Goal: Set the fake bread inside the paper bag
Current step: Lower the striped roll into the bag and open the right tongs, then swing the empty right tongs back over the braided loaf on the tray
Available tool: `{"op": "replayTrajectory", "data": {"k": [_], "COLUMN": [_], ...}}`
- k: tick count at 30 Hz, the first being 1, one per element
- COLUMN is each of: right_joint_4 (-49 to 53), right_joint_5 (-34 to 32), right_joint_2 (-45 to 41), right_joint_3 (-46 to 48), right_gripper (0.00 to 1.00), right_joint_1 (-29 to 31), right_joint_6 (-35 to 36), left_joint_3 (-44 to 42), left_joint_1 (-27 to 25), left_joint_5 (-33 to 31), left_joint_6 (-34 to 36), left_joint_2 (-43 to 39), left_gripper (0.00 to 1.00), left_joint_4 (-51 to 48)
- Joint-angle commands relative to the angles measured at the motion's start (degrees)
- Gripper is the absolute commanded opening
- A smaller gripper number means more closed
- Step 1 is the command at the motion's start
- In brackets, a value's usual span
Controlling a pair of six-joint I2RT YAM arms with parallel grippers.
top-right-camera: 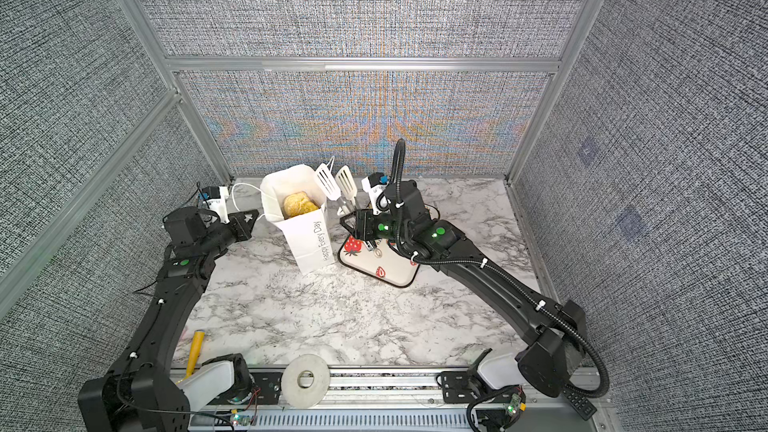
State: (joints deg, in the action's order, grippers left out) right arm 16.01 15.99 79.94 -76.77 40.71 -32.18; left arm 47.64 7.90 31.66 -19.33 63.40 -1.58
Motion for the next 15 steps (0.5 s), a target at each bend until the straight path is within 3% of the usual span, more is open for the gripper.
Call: {"op": "replayTrajectory", "data": {"k": [1,15], "right_joint_4": [-0.41,-0.76], "right_joint_5": [-1.26,-2.97], "right_joint_2": [-1.34,-4.48], "right_joint_3": [0.62,4.59], "right_gripper": [0.51,0.51], "right_joint_1": [-0.98,-5.89], "right_joint_6": [0.94,-1.77], "left_joint_3": [0.28,0.26], "left_joint_1": [0.08,0.09], "left_joint_5": [0.51,0.51], "left_joint_6": [0.39,0.35], "left_joint_2": [-0.22,-0.12], "left_gripper": [0.00,0.00], "left_joint_4": [0.36,0.35]}}
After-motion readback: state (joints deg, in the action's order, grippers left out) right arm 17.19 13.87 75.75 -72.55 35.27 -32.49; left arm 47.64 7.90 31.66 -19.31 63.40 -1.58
